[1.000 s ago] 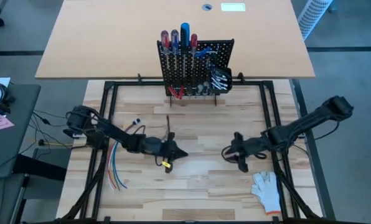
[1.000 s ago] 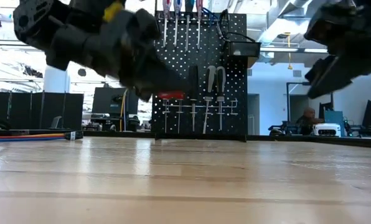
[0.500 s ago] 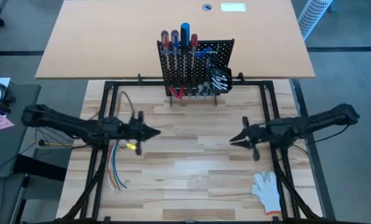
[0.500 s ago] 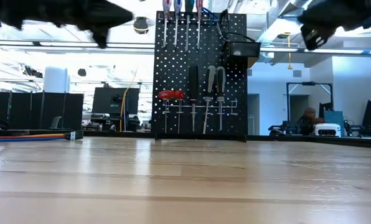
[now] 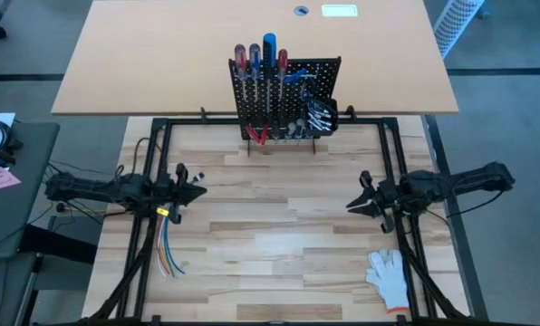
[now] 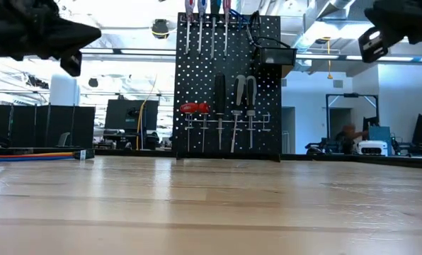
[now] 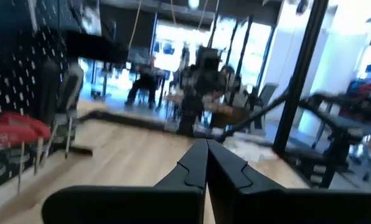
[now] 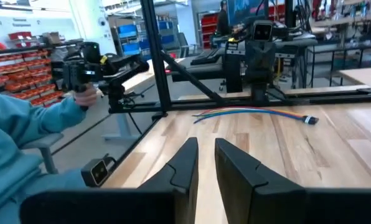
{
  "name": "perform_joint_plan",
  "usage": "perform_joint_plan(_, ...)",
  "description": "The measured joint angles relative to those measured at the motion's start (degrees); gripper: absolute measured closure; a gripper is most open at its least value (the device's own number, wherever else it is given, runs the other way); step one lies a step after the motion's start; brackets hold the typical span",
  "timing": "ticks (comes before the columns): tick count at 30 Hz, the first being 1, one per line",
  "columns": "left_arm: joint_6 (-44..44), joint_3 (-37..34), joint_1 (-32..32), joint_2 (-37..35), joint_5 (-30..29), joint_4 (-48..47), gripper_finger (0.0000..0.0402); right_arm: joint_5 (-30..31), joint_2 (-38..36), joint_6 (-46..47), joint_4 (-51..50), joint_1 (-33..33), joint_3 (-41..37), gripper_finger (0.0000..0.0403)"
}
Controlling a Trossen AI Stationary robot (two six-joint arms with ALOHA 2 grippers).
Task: Hang tools onto peg board
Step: Return to Home Position
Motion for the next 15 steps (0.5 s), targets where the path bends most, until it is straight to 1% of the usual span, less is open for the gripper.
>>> perform_joint_plan(3, -0.2, -0.1, 0.0, -5.6, -0.1, -4.6, 0.0401, 0.0, -4.3, -0.8, 0.7, -0.4, -2.0, 0.0342)
perform_joint_plan(6, -0.8, 0.0, 0.0, -5.4, -0.5, -7.8, 0.0401, 0.0, -9.2, -0.6, 1.0, -0.9, -2.8, 0.0342)
perform_joint_plan(10, -1.1, 0.0, 0.0, -4.7, -2.2, -8.8, 0.0401, 0.0, -15.4, -1.4, 0.3, -0.6, -5.9, 0.0342)
perform_joint_plan(14, -1.8, 0.0, 0.0, -4.8, -2.7, -10.9, 0.0402, 0.0, -15.2, 0.4, 2.8, -0.7, -10.4, 0.0342)
perform_joint_plan(15, -1.9, 0.0, 0.0, -4.8, -2.7, -11.3, 0.0402, 0.1, -14.9, 0.5, 3.0, -0.8, -10.4, 0.0342)
